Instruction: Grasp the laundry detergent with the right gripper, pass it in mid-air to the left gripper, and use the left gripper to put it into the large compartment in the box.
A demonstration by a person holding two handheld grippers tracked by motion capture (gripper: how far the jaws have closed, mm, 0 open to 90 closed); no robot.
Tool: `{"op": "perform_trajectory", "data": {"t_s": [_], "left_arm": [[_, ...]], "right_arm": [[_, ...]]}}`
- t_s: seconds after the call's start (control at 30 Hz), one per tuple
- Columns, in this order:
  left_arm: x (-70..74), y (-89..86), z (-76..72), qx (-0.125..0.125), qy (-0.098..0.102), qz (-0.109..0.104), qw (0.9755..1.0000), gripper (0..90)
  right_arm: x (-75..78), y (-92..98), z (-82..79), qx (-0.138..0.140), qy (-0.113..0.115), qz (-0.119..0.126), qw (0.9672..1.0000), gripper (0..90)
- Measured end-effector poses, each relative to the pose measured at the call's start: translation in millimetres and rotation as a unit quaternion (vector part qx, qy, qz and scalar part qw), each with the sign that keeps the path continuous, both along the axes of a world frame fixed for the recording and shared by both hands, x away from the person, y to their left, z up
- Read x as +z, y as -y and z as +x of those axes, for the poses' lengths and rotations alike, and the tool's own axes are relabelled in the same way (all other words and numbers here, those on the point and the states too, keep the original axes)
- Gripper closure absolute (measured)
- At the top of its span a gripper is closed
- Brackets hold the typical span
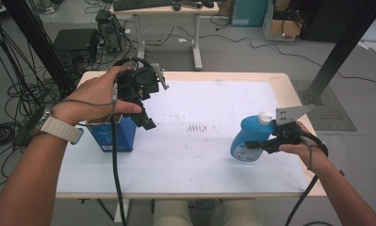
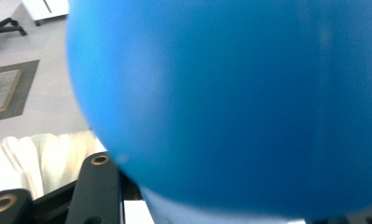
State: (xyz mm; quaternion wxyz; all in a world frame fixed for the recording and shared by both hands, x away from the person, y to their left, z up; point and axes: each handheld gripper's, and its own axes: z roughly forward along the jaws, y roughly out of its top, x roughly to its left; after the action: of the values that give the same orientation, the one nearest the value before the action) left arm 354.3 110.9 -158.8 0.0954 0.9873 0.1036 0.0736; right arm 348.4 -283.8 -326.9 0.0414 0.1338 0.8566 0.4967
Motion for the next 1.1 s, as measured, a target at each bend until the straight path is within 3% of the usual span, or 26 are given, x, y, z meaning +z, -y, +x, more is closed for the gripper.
{"op": "perform_trajectory", "data": {"t_s": [0.27,0.5,0.7,1.1], "left_arm": [[7.5,9.4,-3.1,-0.004,0.001,-0.003,1.0,7.9],[13.9,19.3,-4.9,-0.008,0.003,-0.021,0.9997,6.5],[22.7,33.1,-10.3,-0.029,0.002,-0.036,0.9989,6.5],[35.0,64.3,-18.2,-0.065,-0.002,-0.058,0.9962,6.0]], "right_arm": [[19.8,-13.0,0.2,0.031,-0.009,-0.004,0.9995,43.7],[33.3,-25.0,1.0,0.048,-0.012,-0.005,0.9987,43.8],[41.9,-36.7,2.6,0.076,-0.009,-0.011,0.997,43.8],[55.0,-58.9,4.8,0.104,0.001,-0.017,0.9945,43.8]]}}
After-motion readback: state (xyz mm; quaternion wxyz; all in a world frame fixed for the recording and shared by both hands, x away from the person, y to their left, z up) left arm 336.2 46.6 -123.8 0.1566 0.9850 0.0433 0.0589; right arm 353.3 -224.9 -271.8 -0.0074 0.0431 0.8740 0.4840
